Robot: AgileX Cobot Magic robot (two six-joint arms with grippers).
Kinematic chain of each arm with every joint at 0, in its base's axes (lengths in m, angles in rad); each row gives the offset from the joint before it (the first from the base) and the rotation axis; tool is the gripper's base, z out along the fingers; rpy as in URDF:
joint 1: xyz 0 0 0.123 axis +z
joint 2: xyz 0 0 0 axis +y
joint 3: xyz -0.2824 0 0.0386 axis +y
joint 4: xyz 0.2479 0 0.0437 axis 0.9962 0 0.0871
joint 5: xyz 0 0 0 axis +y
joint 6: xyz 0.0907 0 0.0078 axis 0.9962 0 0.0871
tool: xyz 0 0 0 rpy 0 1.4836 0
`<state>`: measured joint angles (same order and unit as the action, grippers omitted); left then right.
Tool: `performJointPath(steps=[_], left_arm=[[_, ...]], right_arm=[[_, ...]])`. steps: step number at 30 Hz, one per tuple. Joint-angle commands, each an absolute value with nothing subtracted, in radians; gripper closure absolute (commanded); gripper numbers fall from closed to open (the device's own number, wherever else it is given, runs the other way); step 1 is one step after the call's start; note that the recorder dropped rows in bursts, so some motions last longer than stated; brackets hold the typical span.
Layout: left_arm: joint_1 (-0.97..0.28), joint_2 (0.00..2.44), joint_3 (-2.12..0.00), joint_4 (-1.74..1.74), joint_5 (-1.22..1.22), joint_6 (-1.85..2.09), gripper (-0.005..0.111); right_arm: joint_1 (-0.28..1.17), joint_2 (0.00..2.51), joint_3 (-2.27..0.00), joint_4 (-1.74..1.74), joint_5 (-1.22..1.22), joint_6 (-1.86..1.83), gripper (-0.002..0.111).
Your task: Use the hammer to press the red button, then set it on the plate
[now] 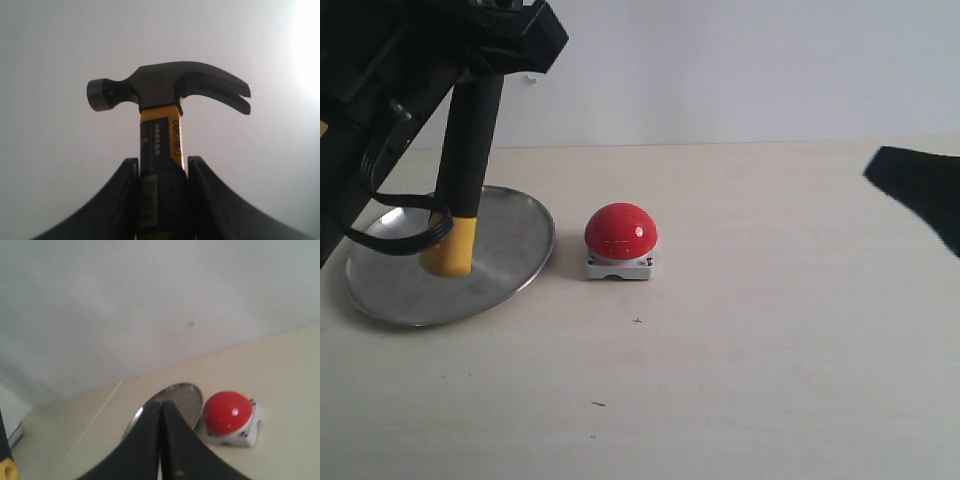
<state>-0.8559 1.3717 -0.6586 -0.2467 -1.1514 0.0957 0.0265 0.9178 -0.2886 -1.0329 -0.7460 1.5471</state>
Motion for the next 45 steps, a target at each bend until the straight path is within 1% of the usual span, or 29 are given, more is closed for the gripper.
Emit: performJointPath(steps=[1, 3, 6, 12, 15, 17, 20, 24, 25, 26, 27, 28, 29, 31, 33, 34, 36, 38, 40, 42, 43, 45], left_arm=[[-0.857, 1.361, -0.675, -0.241, -1.221, 0.1, 0.107], [-0.857, 1.361, -0.675, -0.245, -1.221, 0.1, 0.107], [-0.857, 1.361, -0.675, -0.251, -1.221, 0.102, 0.107], [-0.857, 1.361, -0.675, -0.254, -1.221, 0.194, 0.107], [-0.857, 1.361, -0.675, -0.256, -1.221, 0.271, 0.107], [-0.857, 1.361, -0.675, -0.256, -1.221, 0.314, 0.107], [-0.857, 1.361, -0.675, -0.256, -1.221, 0.32, 0.107], [-0.857, 1.361, -0.675, -0.256, -1.221, 0.32, 0.107], [-0.857, 1.361, -0.675, -0.256, -1.221, 0.32, 0.107], [-0.857, 1.361, -0.675, -0.254, -1.221, 0.32, 0.107], [-0.857, 1.361, -0.675, -0.254, -1.221, 0.32, 0.107], [-0.857, 1.361, -0.675, -0.254, -1.221, 0.32, 0.107], [-0.857, 1.361, -0.675, -0.254, -1.221, 0.32, 0.107], [-0.857, 1.361, -0.675, -0.25, -1.221, 0.32, 0.107], [-0.857, 1.361, -0.675, -0.25, -1.221, 0.32, 0.107], [-0.857, 1.361, -0.675, -0.25, -1.221, 0.32, 0.107], [-0.857, 1.361, -0.675, -0.25, -1.221, 0.32, 0.107], [-0.857, 1.361, -0.675, -0.247, -1.221, 0.32, 0.107], [-0.857, 1.361, -0.675, -0.248, -1.221, 0.318, 0.107], [-0.857, 1.361, -0.675, -0.248, -1.221, 0.318, 0.107], [-0.857, 1.361, -0.675, -0.248, -1.221, 0.318, 0.107], [-0.857, 1.361, -0.675, -0.248, -1.221, 0.314, 0.107]], right_arm=[[0.047, 1.186, -0.398, -1.214, -0.92, 1.682, 0.108], [0.114, 1.26, -0.425, -1.155, -0.959, 1.641, 0.108], [0.256, 1.329, -0.455, -1.016, -0.927, 1.503, 0.108], [0.555, 1.361, -0.527, -0.773, -0.676, 1.288, 0.108], [0.647, 1.349, -0.546, -0.751, -0.561, 1.277, 0.108], [0.701, 1.33, -0.546, -0.68, -0.495, 1.181, 0.108], [0.808, 1.312, -0.546, -0.411, -0.384, 0.91, 0.108], [0.954, 1.314, -0.546, 0.033, -0.408, 0.517, 0.108], [1.029, 1.325, -0.546, 0.301, -0.45, 0.248, 0.108], [1.058, 1.331, -0.546, 0.419, -0.468, 0.142, 0.108], [1.126, 1.346, -0.546, 0.687, -0.532, -0.091, 0.108], [1.152, 1.354, -0.546, 0.771, -0.578, -0.155, 0.108], [1.215, 1.371, -0.546, 0.866, -0.661, -0.24, 0.108], [1.273, 1.386, -0.546, 0.829, -0.71, -0.226, 0.108], [1.28, 1.386, -0.546, 0.755, -0.717, -0.18, 0.108], [1.28, 1.386, -0.546, 0.73, -0.727, -0.154, 0.106], [1.28, 1.386, -0.546, 0.656, -0.755, -0.063, 0.093], [1.28, 1.386, -0.546, 0.581, -0.793, 0.0, 0.072], [1.28, 1.386, -0.546, 0.583, -0.829, 0.058, 0.05], [1.28, 1.386, -0.546, 0.587, -0.844, 0.066, 0.041], [1.28, 1.386, -0.546, 0.587, -0.848, 0.066, 0.039], [1.28, 1.386, -0.546, 0.587, -0.848, 0.066, 0.039]])
